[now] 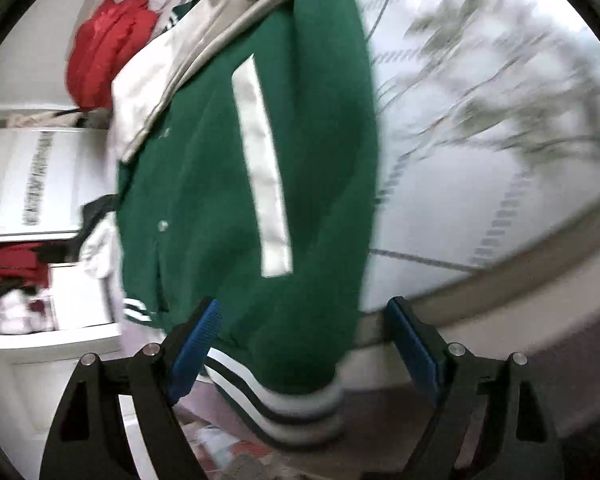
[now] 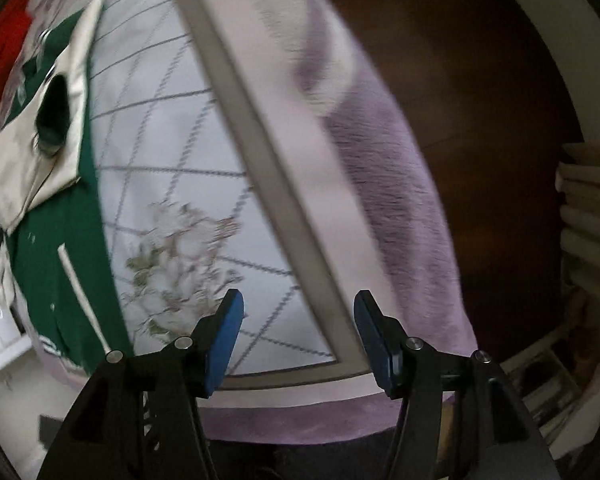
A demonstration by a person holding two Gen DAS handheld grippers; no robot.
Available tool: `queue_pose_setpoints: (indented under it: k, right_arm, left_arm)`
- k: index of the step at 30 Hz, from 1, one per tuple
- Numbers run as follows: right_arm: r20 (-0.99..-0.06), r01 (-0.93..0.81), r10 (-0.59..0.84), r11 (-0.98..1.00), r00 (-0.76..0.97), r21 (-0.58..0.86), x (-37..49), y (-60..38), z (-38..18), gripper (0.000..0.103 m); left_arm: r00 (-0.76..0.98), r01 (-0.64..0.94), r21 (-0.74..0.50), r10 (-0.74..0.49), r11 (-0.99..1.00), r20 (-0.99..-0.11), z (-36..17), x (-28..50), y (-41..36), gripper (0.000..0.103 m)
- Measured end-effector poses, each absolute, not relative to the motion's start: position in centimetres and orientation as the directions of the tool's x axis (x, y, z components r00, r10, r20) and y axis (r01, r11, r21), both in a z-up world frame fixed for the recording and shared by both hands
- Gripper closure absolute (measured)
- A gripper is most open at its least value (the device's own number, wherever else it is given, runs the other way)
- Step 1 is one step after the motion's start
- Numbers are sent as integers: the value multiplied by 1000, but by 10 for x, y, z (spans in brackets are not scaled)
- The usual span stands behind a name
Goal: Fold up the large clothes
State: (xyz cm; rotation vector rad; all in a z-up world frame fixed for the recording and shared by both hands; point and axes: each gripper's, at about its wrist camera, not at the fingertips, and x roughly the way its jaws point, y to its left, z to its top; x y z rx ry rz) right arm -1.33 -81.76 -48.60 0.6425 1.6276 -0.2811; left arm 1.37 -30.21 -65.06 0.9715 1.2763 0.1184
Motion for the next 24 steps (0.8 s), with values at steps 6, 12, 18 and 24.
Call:
queue_pose_setpoints:
  k: [6,12,18,24]
  right_arm:
    - [-960,502,279,828,18,250,12,-796,-490,43]
    - [-889,446,446,777,105,443,56,-767,-511,43]
    - [-701,321,672,626,239,710,116,-752,-527,8]
    - [-525,301,803,446,281,843,191,-730,-544,8]
  left_arm:
    - [452,298,811,674,504,-585,-659,44,-283,16]
    - [434,226,819,698,528,-570,-655,68,-265,19]
    - [351,258,648,556,717,-754,-625,72,-265,93]
    - [332,249,561,474,790,-815,-580,85,-251,94]
